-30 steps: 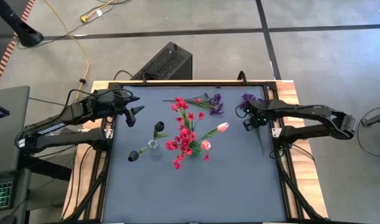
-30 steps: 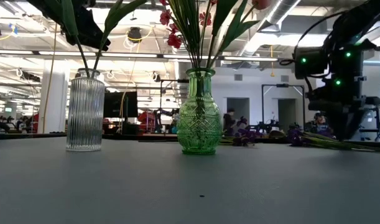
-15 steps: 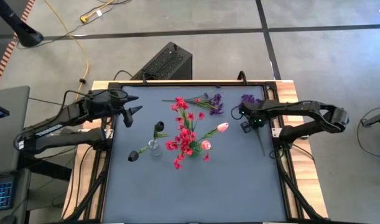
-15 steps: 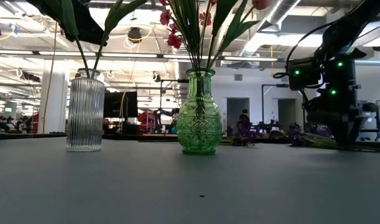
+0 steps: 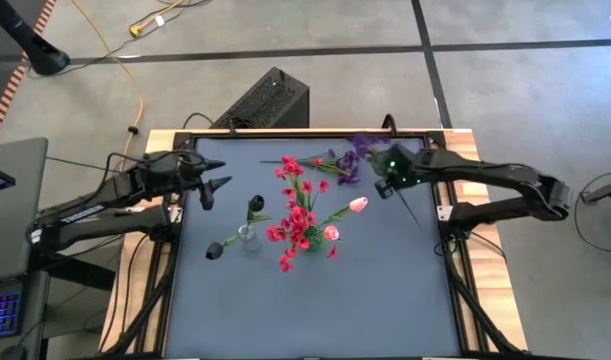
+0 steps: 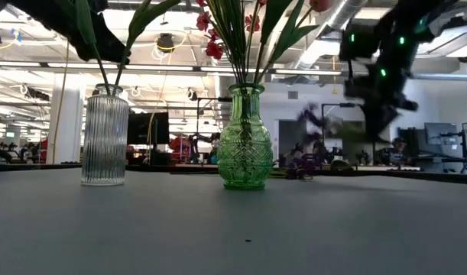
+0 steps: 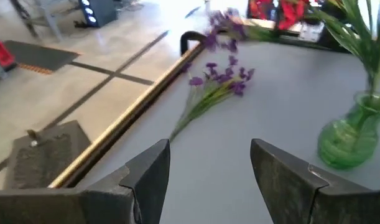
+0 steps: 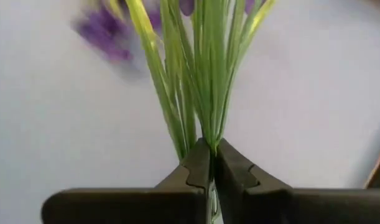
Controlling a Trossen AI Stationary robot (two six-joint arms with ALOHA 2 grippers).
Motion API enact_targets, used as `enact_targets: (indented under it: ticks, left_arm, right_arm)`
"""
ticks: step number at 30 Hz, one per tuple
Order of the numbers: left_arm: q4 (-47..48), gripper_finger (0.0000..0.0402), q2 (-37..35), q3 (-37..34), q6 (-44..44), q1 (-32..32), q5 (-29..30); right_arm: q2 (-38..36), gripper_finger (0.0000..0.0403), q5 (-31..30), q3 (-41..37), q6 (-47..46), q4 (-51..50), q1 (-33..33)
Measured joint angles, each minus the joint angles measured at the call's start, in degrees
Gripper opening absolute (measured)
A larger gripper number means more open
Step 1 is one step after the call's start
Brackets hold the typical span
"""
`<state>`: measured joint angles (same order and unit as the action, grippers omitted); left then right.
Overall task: Sort flowers into vase by color
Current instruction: Put the right violet flowers into the transparent vase
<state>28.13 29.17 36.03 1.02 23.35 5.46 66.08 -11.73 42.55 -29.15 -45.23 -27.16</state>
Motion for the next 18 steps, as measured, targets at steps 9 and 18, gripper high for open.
enact_targets:
  ticks: [9,18]
  left_arm:
    - [-13.9,0.0212,0.0,-6.3,1.5,0.0,-5.7]
    - [-30.5,0.0212,0.1,-14.9,0.0,0.0,-5.3]
  right_arm:
    - [-8.4,0.0027,0.0,3.2,9.9,24.0,0.1]
    - [0.4,0.0029,12.6,0.9,14.4,65.6,3.2]
